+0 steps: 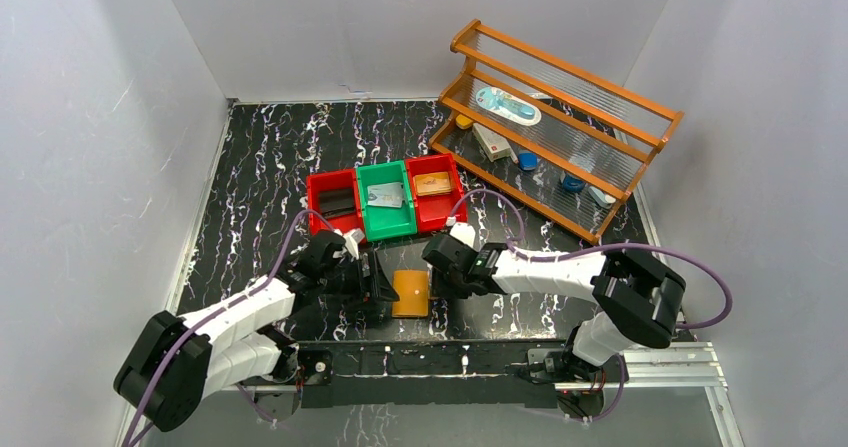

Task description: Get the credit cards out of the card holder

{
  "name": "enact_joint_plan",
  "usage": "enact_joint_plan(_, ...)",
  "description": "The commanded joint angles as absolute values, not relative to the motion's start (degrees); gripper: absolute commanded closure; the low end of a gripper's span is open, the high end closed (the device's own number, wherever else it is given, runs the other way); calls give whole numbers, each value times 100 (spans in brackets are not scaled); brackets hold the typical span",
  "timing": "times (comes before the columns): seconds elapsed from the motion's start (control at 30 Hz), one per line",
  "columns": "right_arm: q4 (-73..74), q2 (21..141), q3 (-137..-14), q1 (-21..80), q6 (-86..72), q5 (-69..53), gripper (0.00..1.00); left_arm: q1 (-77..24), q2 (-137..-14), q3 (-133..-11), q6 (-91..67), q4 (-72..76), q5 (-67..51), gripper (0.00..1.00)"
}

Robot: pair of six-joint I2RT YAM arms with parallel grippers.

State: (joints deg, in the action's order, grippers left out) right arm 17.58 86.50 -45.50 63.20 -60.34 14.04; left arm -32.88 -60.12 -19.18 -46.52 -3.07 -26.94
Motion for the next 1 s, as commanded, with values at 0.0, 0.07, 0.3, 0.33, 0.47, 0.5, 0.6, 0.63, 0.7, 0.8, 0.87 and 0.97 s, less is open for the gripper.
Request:
enact_joint_plan(0.0,2195,8623,-4850,6280,-5861,1843,58,-3350,-6059,-2127,-4555,-439,-2570,28)
enact_joint_plan(0.07,2141,8613,-4858,6277,-5822,1882,58,-3360,-6071,-2144,-4522,-439,-2563,28)
enact_joint_plan(0.3,1171,8705,-4456,6105,-5582,1140,70,-3377,-6049,-2120,-4492,-482,-2599,28)
enact_joint_plan(0.33,1125,8760,-4454,6095,-5562,1049,73,-3376,-6047,-2134,-4491,-492,-2590,28)
enact_joint_plan(0.47,1287,8551,-4625,6086,-5459,833,95,-3377,-5718,-2442,-4464,-1020,-2142,28)
enact_joint_plan(0.5,1378,8397,-4648,6087,-5462,843,97,-3378,-5531,-2512,-4465,-1180,-1912,28)
enact_joint_plan(0.6,1367,7986,-4603,6082,-5424,804,99,-3382,-4954,-2583,-4572,-1491,-1202,24)
enact_joint_plan(0.63,1352,7860,-4603,6079,-5414,762,99,-3380,-4808,-2615,-4600,-1616,-1034,22)
enact_joint_plan(0.7,1295,7725,-4613,6080,-5402,693,99,-3377,-4561,-2692,-4603,-1830,-655,19)
enact_joint_plan(0.8,1214,7648,-4687,6082,-5395,558,99,-3376,-4328,-2838,-4551,-2124,-336,16)
enact_joint_plan(0.87,1180,7659,-4762,6080,-5398,471,99,-3367,-4224,-2958,-4512,-2294,-181,13)
enact_joint_plan(0.97,1014,7716,-4872,6081,-5414,269,99,-3371,-4092,-3048,-4524,-2480,21,10)
